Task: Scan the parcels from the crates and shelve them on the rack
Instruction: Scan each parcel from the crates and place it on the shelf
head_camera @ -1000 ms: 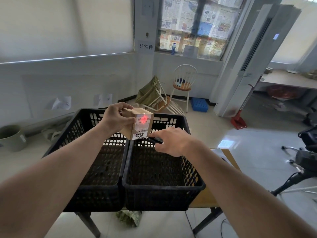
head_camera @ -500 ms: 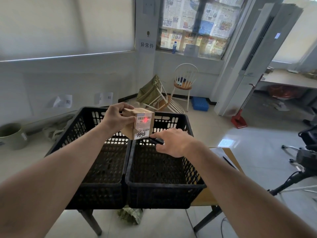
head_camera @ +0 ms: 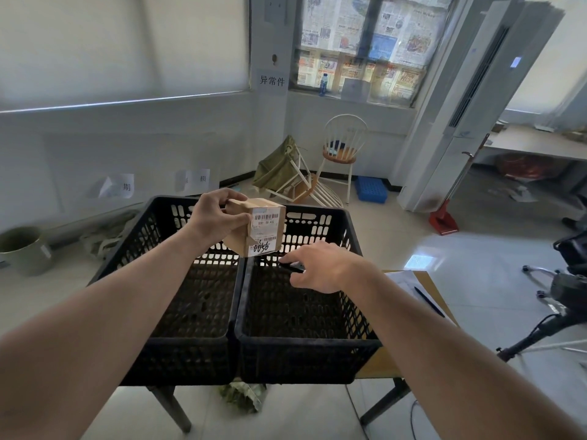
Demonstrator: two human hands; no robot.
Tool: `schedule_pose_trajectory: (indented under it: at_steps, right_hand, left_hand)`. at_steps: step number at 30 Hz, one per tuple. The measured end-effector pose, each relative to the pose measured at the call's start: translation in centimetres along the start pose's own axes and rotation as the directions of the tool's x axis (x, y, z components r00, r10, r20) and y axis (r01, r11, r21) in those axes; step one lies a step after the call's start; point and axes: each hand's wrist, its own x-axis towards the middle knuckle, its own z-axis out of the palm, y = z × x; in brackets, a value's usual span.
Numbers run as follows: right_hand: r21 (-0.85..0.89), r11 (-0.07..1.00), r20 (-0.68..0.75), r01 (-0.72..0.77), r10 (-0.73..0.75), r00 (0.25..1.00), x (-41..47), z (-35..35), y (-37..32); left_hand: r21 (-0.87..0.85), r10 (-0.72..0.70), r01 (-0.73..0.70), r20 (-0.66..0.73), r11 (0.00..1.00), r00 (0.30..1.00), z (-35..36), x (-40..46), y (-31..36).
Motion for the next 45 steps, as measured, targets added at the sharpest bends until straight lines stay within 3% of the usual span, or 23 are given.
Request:
schedule_pose_trajectory:
  at_steps: [7,13,20,24,29,33,40,45]
  right_hand:
    - [0.059,0.998,-0.072,0.032,-0.028,0.997,0.4,0.1,0.5]
    - [0.438,0.882,-0.253,0.175,-0.066,0.965,1.2,-0.6,2.5]
    - [0.504,0.732,-0.600,0.458,-0.085,0.796,3.7,-1.4,2.0]
    - [0.596,0.565,-0.673,0.570,-0.035,0.738,5.2,-1.3,0.3]
    - [0.747,0.126,-0.650,0.653,-0.068,0.757,5.2,-0.5,-2.7]
    - [0.764,-0.079,-0.642,0.640,-0.192,0.743,3.5,0.1,-5.8]
    - [0.801,-0.133,-0.585,0.584,-0.383,0.715,-2.3,3.1,-12.4]
    - [0.819,-0.167,-0.550,0.549,-0.502,0.667,-8.1,5.5,-17.3]
  left_hand:
    - [-0.018,-0.008,0.008,-0.001,1.000,1.000,0.1,0.1,0.1]
    - [-0.191,-0.047,0.052,0.030,0.980,0.998,-0.8,-0.6,0.8]
    - [-0.289,-0.133,0.113,-0.052,0.951,0.990,-2.6,-2.6,2.1]
    - [-0.323,-0.190,0.130,-0.165,0.938,0.968,-3.5,-5.7,3.7]
    - [-0.420,-0.198,0.056,-0.302,0.906,0.932,-4.1,-11.4,6.6]
    - [-0.441,-0.219,-0.021,-0.487,0.897,0.846,-4.6,-16.6,8.0]
    - [-0.361,-0.246,-0.084,-0.770,0.929,0.589,-4.7,-28.3,9.5]
    - [-0.235,-0.218,0.023,-0.858,0.972,0.465,-4.8,-37.6,11.3]
